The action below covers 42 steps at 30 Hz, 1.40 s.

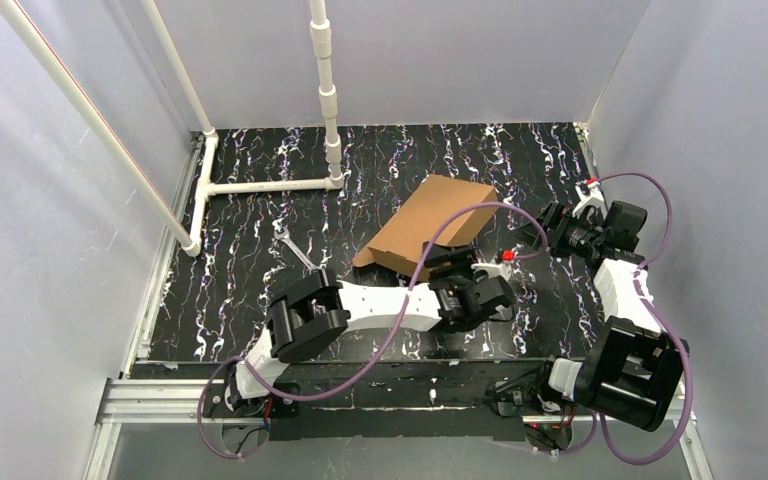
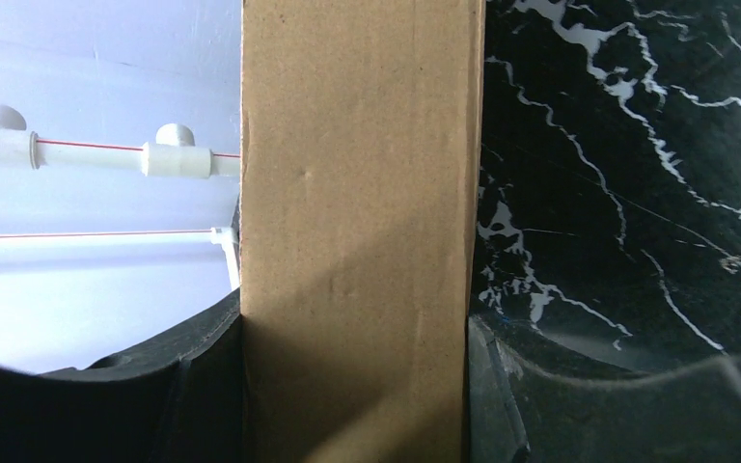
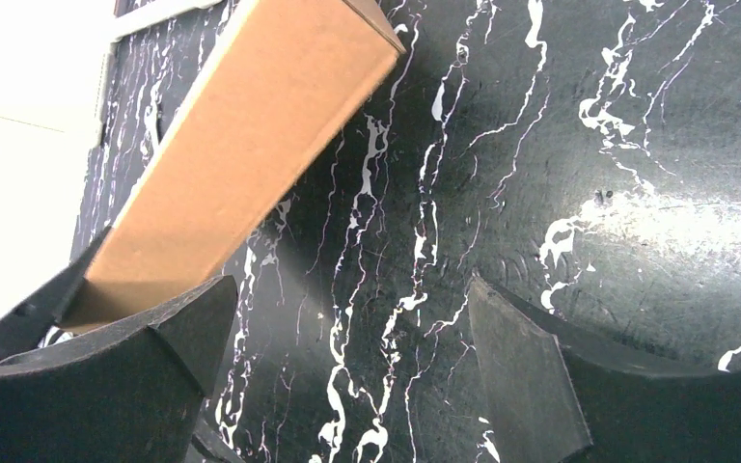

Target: Fold the paper box

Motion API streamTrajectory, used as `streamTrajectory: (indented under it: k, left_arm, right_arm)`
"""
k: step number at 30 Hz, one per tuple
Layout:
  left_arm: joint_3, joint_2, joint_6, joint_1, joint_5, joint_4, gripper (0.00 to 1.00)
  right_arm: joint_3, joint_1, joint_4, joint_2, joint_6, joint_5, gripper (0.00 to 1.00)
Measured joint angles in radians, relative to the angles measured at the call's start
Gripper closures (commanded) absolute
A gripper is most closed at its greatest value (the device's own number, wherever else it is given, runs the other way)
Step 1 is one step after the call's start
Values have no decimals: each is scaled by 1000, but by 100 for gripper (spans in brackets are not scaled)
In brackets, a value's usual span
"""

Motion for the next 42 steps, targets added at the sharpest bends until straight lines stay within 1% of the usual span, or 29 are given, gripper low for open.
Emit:
streamTrajectory:
  k: [4, 7, 9, 10, 11, 12, 15, 19, 22, 25, 29, 31, 32, 33, 36, 37, 38, 39, 40, 42]
  left_arm:
    - [-22, 48, 25, -15, -24, 58, 50]
    - [-29, 66, 25, -18, -31, 75, 31]
    - [-31, 68, 20, -23, -32, 79, 13]
    - [-31, 68, 10, -25, -37, 79, 7]
    - [-31, 68, 5, -27, -40, 76, 4]
    - [-31, 68, -15, -32, -42, 71, 2]
    - [-30, 68, -106, -56, -31, 3, 2]
    - [0, 67, -307, -84, 50, -185, 2]
    - [2, 40, -425, -96, 155, -292, 2]
    - [-40, -46, -507, -98, 309, -352, 2]
    - [-118, -215, -553, -97, 539, -346, 2]
    - [-141, -279, -574, -96, 628, -327, 2]
    - [-159, -312, -585, -96, 669, -309, 4]
    - [-177, -338, -594, -93, 693, -295, 8]
    - [-291, -459, -632, -52, 802, -254, 28]
    - [-343, -513, -647, -10, 848, -237, 37]
    - [-391, -566, -663, 45, 887, -223, 53]
    - [-440, -620, -680, 119, 925, -203, 60]
    - [-491, -678, -694, 212, 964, -179, 65]
    - [-550, -762, -723, 371, 996, -148, 82]
  right_arm:
    - [1, -6, -1, 8, 0, 2, 2]
    - [1, -9, -2, 11, -1, 6, 2]
    - [2, -11, -4, 13, -1, 8, 2]
    - [2, -11, -5, 15, -1, 8, 2]
    - [2, -12, -6, 17, -1, 8, 2]
    - [2, -14, -7, 19, -1, 8, 2]
    - [3, -19, -8, 24, -1, 10, 2]
    - [6, -21, -13, 24, -6, 17, 2]
    - [10, -22, -21, 24, -17, 23, 2]
    - [13, -22, -35, 24, -24, 31, 2]
    - [14, -22, -44, 24, -35, 42, 2]
    - [14, -22, -51, 24, -46, 44, 2]
    - [14, -22, -56, 24, -53, 44, 2]
    - [15, -22, -62, 24, -68, 39, 5]
    - [15, -22, -69, 22, -98, 18, 27]
    - [15, -22, -70, 21, -105, 14, 39]
    - [15, -21, -71, 20, -109, 14, 53]
    - [15, -20, -74, 19, -117, 16, 64]
    - [15, -15, -78, 19, -124, 18, 71]
    - [15, -3, -92, 24, -137, 25, 82]
